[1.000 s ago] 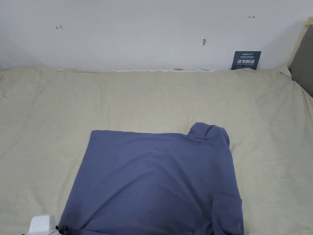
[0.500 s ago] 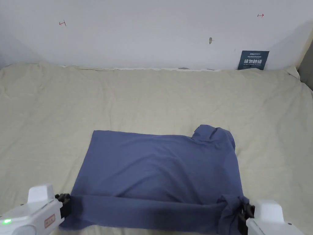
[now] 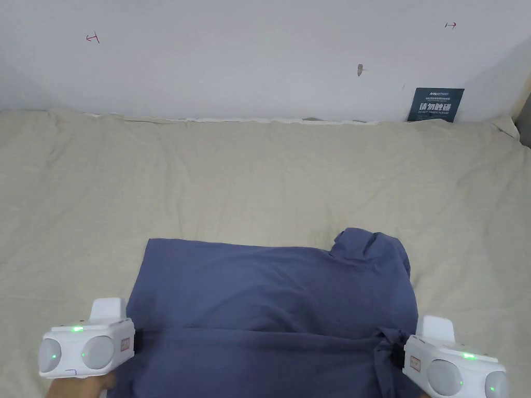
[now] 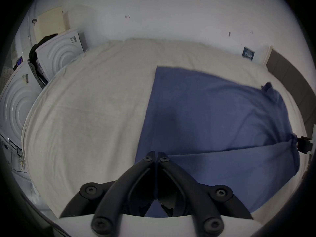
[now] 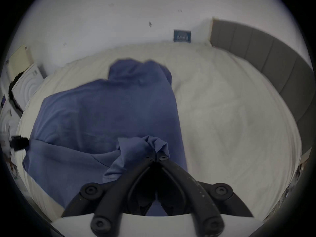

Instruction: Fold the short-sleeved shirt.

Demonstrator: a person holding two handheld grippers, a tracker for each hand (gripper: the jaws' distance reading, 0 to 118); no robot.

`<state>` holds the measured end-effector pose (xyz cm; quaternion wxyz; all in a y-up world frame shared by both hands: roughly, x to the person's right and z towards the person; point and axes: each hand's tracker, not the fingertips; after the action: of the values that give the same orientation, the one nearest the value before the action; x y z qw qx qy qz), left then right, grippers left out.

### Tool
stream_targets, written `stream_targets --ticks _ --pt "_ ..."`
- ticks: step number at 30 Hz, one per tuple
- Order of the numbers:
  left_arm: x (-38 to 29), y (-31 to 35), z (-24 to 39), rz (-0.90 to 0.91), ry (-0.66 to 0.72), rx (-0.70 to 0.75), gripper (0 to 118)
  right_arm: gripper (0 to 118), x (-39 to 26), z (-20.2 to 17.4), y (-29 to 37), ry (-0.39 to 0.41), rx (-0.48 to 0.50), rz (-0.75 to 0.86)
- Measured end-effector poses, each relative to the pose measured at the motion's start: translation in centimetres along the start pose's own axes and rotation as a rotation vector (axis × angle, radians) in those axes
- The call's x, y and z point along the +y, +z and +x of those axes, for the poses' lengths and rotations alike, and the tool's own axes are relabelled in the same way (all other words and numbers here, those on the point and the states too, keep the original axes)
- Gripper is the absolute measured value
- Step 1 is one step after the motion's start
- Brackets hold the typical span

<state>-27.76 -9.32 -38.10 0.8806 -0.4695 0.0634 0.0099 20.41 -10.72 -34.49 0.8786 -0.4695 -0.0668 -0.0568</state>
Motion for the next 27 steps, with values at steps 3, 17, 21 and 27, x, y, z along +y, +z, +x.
stream_targets --ticks 3,17,21,27 --pt "-0.5 0.0 0.4 0.034 0.018 0.006 5 8 -0.9 0.8 -0.4 -0.045 0.019 0.039" --pt "-1.5 15.9 1.3 0.482 0.070 -0.105 112 105 -1.0 0.5 16.6 0.060 0.034 0.459" --pt "-4.2 19.6 1.9 0.659 0.029 -0.091 110 104 -3.6 0.3 20.0 0.113 0.010 0.612" --pt "-8.8 21.4 2.8 0.772 -0.033 -0.024 31 30 -7.0 -0.6 24.1 0.146 -0.029 0.699"
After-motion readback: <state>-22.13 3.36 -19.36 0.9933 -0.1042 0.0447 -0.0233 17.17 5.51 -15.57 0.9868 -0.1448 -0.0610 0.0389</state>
